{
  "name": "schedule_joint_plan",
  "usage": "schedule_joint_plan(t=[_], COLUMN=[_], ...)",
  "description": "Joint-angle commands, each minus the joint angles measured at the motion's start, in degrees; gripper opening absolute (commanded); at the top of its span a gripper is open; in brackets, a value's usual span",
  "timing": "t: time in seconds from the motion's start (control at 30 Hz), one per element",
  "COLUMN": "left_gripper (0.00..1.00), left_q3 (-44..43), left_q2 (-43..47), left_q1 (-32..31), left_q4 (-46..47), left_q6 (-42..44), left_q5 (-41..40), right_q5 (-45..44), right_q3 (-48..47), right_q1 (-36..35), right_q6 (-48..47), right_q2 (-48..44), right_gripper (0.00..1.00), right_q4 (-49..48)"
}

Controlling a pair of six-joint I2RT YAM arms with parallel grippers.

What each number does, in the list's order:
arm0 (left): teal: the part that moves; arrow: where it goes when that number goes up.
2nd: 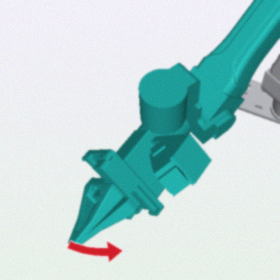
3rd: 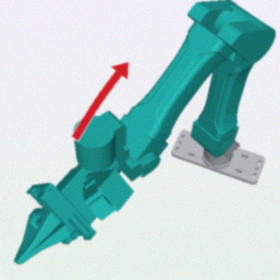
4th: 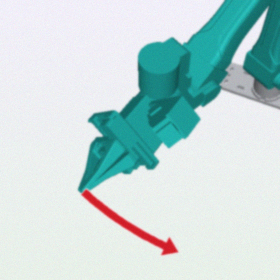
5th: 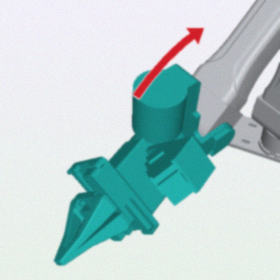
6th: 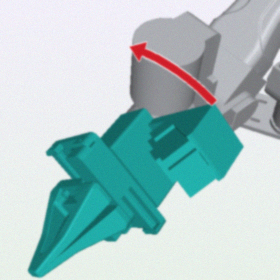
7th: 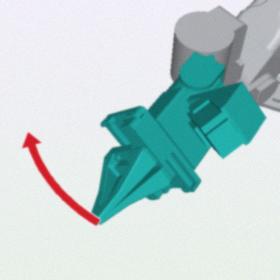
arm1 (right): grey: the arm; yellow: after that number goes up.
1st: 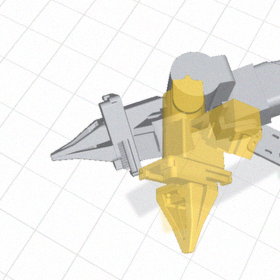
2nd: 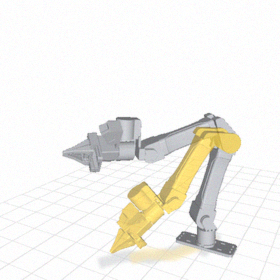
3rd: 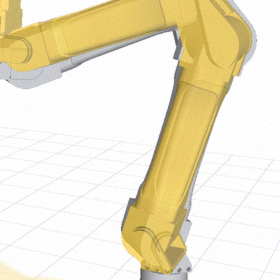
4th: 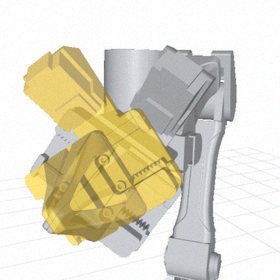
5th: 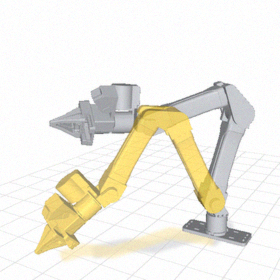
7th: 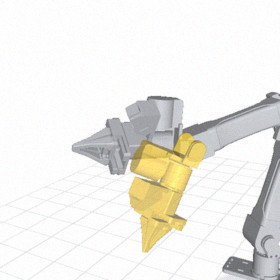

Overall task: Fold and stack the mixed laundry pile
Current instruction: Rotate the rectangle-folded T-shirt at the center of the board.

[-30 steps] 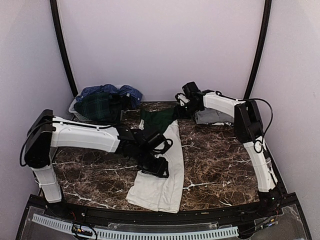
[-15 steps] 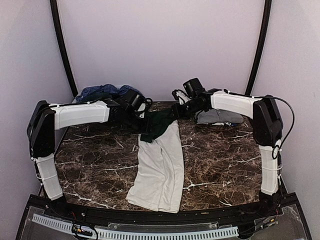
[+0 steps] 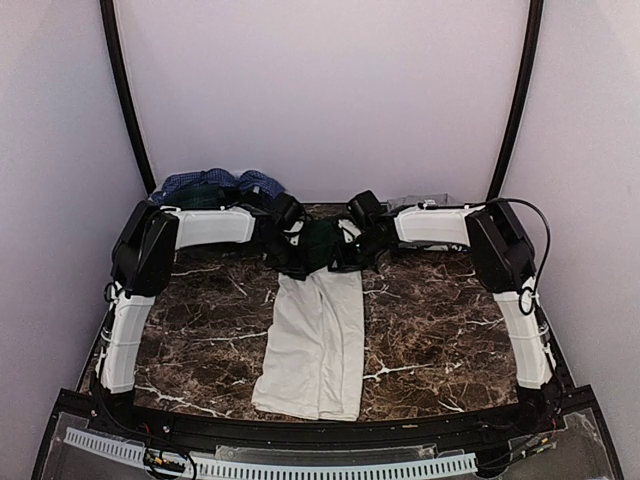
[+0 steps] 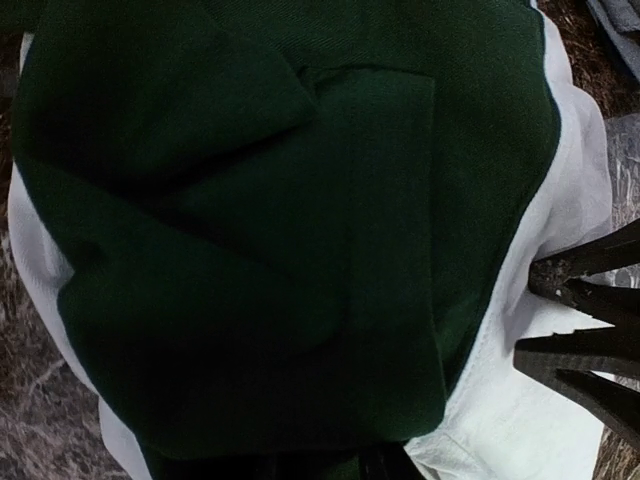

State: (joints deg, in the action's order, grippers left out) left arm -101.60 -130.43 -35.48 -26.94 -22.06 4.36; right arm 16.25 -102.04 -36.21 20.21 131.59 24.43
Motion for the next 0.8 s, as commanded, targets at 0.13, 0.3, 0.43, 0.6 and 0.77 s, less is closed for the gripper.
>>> schedule_joint_plan(t=[0.13,0.3,0.43,0.6,0.77], left_gripper=[0.28,0.38,0.47,0.53,0.57], left_q3=[-13.8,-21.0,-21.4,-8.0,12.5], left_q2=[-10.7,-12.4,-6.4,9.6,27.5], left_q1=[4.6,6.7,7.0,5.7,-0.9], left_q4=[-6.4,-6.7,-7.9,-6.0,0.4], left_q6=[1.7,2.0,3.9,4.6,4.9], left_q5=[0.2,1.4,0.9,2.9,-2.7], right_q5=[-3.2,-1.9,0.0,2.7,4.1], right_q3=[-14.0,-27.2,-29.1,-11.4,8.1], right_q1=[4.2,6.2,6.0,3.7,-1.2], right_q6=[-0.1,-2.6,-4.3,-4.1,-1.1], right_q2=[10.5,16.0,11.3,-6.4,-19.9], right_gripper=[0.32,0.35,0.43,0.48,0.47], right_q4=[2.3,5.5,8.2,5.0,3.3])
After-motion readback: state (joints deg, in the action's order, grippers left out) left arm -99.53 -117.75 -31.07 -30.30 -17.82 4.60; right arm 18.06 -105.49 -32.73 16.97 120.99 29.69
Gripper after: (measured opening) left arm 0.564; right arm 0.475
